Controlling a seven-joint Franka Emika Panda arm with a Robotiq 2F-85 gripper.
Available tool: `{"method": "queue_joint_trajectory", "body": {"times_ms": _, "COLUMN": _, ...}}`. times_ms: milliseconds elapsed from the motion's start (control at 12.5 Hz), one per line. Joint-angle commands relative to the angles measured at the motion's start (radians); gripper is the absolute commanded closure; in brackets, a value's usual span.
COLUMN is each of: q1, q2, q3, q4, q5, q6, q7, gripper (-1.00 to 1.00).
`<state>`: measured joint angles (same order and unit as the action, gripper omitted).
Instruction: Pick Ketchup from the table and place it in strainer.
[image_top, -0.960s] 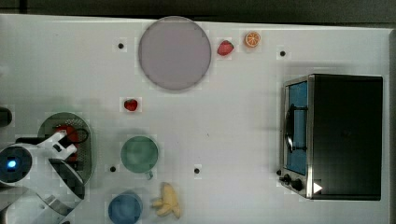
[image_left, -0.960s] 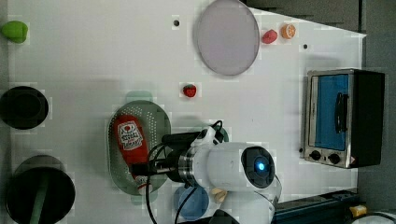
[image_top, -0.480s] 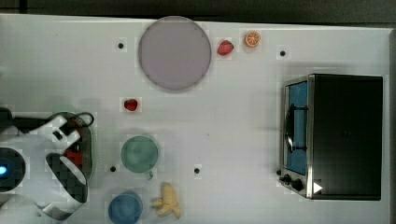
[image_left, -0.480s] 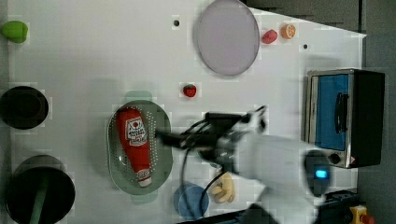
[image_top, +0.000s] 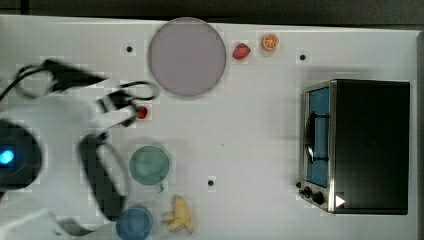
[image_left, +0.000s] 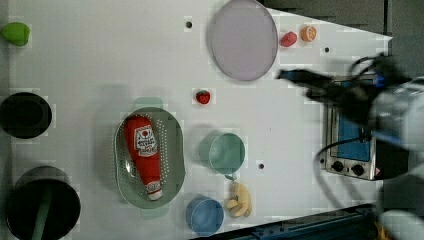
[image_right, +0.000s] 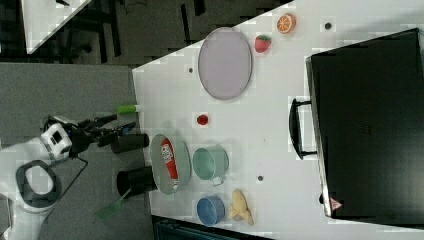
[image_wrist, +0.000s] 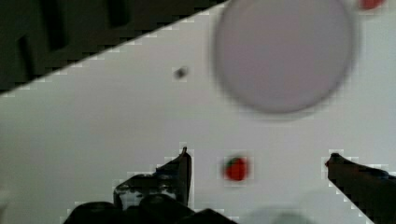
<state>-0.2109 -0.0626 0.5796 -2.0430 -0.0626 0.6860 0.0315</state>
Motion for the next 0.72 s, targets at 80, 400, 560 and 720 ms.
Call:
{"method": "queue_joint_trajectory", "body": {"times_ms": 80, "q1": -0.081, "q2": -0.011, "q3": -0.145, "q4": 0.075, "q5": 0.012, "q6": -0.229, "q7": -0.003, "gripper": -1.0}}
{"method": "queue_joint_trajectory", "body": {"times_ms": 400, "q1": -0.081, "q2": -0.021, "q3": -0.29, "q4": 0.206, "q5": 0.04, "q6": -0.436, "q7": -0.078, "gripper": -1.0}}
{"method": "queue_joint_trajectory", "body": {"times_ms": 560, "q1": -0.082, "q2": -0.022, "q3": -0.332, "q4": 0.239, "q5": 0.059, "q6": -0.491, "q7": -0.089, "gripper": -1.0}}
{"method": "queue_joint_trajectory", "body": {"times_ms": 720, "q1": -0.082, "q2": -0.022, "q3": -0.35, "q4": 0.251, "q5": 0.059, "q6": -0.548, "q7": -0.056, "gripper": -1.0}}
